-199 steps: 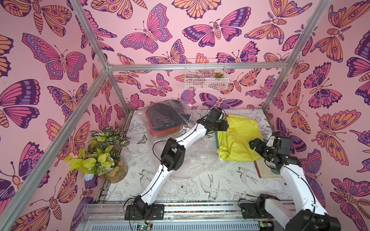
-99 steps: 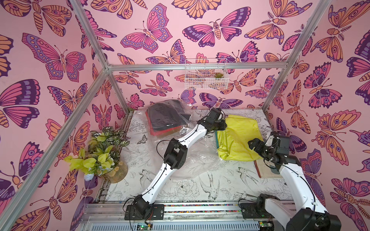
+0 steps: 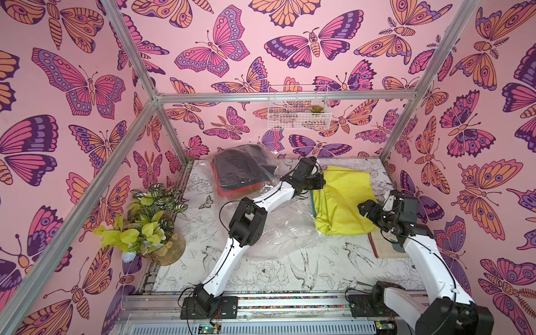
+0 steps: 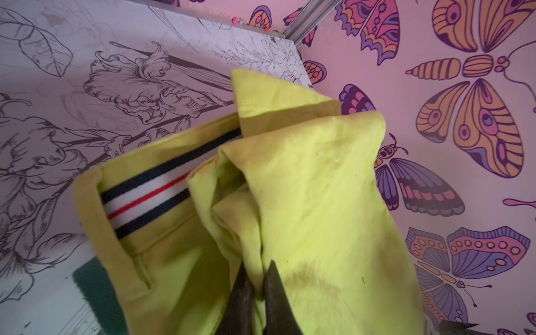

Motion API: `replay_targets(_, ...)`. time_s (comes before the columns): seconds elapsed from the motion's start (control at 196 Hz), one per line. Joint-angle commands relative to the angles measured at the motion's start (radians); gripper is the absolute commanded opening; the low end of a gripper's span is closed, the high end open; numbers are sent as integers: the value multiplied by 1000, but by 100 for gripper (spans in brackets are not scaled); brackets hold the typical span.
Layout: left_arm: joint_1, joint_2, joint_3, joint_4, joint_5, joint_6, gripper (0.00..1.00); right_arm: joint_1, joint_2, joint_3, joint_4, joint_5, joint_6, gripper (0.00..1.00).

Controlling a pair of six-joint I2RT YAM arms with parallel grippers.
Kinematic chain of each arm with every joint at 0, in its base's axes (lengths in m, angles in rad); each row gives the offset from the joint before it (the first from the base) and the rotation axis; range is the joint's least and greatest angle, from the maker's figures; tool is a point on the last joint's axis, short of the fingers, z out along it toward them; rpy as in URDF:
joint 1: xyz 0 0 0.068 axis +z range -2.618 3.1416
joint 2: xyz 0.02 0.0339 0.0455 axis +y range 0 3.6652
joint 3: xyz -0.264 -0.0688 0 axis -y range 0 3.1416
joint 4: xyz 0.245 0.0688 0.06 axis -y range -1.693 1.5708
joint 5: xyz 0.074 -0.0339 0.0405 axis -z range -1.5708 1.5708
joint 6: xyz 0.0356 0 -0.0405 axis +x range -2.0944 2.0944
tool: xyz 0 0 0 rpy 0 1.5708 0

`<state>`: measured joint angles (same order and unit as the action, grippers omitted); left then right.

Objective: Take the trousers out of the vacuum bag
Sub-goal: Place the trousers at the center of the board.

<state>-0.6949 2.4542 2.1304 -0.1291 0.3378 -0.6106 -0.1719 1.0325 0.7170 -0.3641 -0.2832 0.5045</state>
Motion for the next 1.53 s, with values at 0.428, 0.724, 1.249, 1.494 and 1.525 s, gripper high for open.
replay_targets(0.428,62,45,17,40,-13,-43,11,19,0,-8,6,-17,9,92)
replay_targets(0.724,66,-19,12,21,28,-23,54,34,-5,11,-1,-68,7,93)
replay_targets(1.249,66,-532,-421,-85,-31,202,100,370,48,112,91,-115,23,96)
replay_targets(1.494,63,-875,-765,-232,-139,334,100,558,15,124,96,-56,59,96)
replay_targets(1.525,63,-912,-800,-258,-152,351,100,582,6,121,94,-44,64,96)
